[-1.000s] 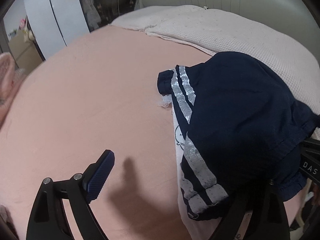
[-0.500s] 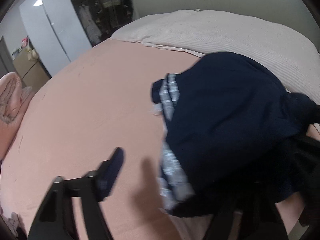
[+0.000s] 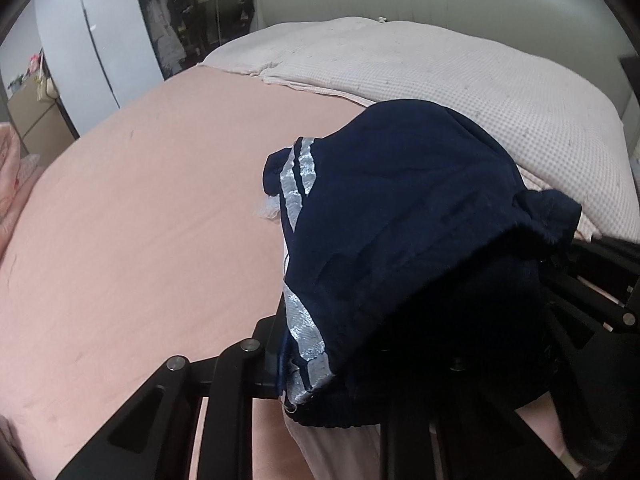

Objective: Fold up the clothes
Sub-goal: 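Lift the navy shorts off the pile with both grippers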

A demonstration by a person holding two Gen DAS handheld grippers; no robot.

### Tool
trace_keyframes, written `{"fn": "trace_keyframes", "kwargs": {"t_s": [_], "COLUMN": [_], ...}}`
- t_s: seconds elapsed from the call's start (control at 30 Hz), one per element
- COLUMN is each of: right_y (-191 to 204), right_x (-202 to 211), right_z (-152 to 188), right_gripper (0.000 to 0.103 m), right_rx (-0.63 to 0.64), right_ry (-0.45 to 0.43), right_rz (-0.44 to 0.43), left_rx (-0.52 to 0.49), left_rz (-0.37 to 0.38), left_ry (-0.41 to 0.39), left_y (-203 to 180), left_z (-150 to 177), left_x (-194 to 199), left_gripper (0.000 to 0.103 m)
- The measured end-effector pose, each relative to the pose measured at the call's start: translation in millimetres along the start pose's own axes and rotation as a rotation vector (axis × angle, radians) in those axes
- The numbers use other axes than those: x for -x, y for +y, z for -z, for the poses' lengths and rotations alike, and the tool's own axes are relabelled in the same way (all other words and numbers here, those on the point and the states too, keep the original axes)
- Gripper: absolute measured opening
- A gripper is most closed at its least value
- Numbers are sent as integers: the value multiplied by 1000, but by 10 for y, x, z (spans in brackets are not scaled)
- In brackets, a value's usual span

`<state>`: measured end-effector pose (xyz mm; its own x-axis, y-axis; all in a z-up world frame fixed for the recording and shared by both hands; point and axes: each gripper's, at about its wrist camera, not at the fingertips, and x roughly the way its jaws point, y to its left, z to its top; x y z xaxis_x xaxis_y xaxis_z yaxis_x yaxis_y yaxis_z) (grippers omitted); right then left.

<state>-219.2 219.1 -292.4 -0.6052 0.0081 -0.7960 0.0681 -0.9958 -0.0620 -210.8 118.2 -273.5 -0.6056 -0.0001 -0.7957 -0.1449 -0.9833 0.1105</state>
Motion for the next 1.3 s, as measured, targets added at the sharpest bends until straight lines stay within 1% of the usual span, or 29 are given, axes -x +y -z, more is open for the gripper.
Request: {"fn": "trace_keyframes", "kwargs": {"t_s": [0.07, 0.13, 0.23, 0.33, 0.4, 0.47, 0.53, 0.63, 0.77, 0.83, 0.87, 1.03, 1.13, 1.3], "right_y": [9, 62, 157, 182, 168, 96, 108, 52, -102, -136, -177, -91, -3, 132], "right_x": [4, 16, 69, 195, 294, 431, 550, 821, 1201, 1388, 1497, 1991, 2260, 2629], "right_z": [8, -15, -58, -82, -101, -154, -192, -259, -450, -591, -630, -675, -654, -622], "right_gripper": [5, 5, 5, 5, 5, 4, 4, 4, 4, 4, 4, 4, 4, 4], "right_rx": [-35, -30, -15, -23, -25, -12, -2, -31, -83, -89, -86, -69, -33, 7], "right_ry": [6, 21, 35, 12, -10, -39, -47, -75, -102, -119, -133, -180, -209, -244], "right_rz": [-8, 9, 40, 38, 39, 56, 86, 88, 80, 83, 85, 77, 92, 88], "left_rx": [2, 6, 44, 84, 89, 84, 81, 92, 103, 105, 108, 148, 167, 183], "left_rz": [5, 11, 44, 69, 71, 75, 70, 64, 49, 38, 35, 16, 8, -17], "left_ry": [-3, -2, 13, 12, -10, -35, -57, -98, -132, -142, -146, -162, -177, -203], "left_y": [-16, -17, 36, 108, 120, 121, 125, 162, 235, 263, 332, 512, 610, 758], "left_z": [11, 24, -6, -57, -111, -177, -269, -375, -418, -482, -565, -592, -591, -548], "left_x": [22, 77, 138, 234, 347, 492, 630, 941, 1338, 1442, 1424, 1754, 1973, 2271], "left_gripper": [17, 17, 15, 14, 13, 13, 13, 13, 13, 13, 13, 13, 13, 13]}}
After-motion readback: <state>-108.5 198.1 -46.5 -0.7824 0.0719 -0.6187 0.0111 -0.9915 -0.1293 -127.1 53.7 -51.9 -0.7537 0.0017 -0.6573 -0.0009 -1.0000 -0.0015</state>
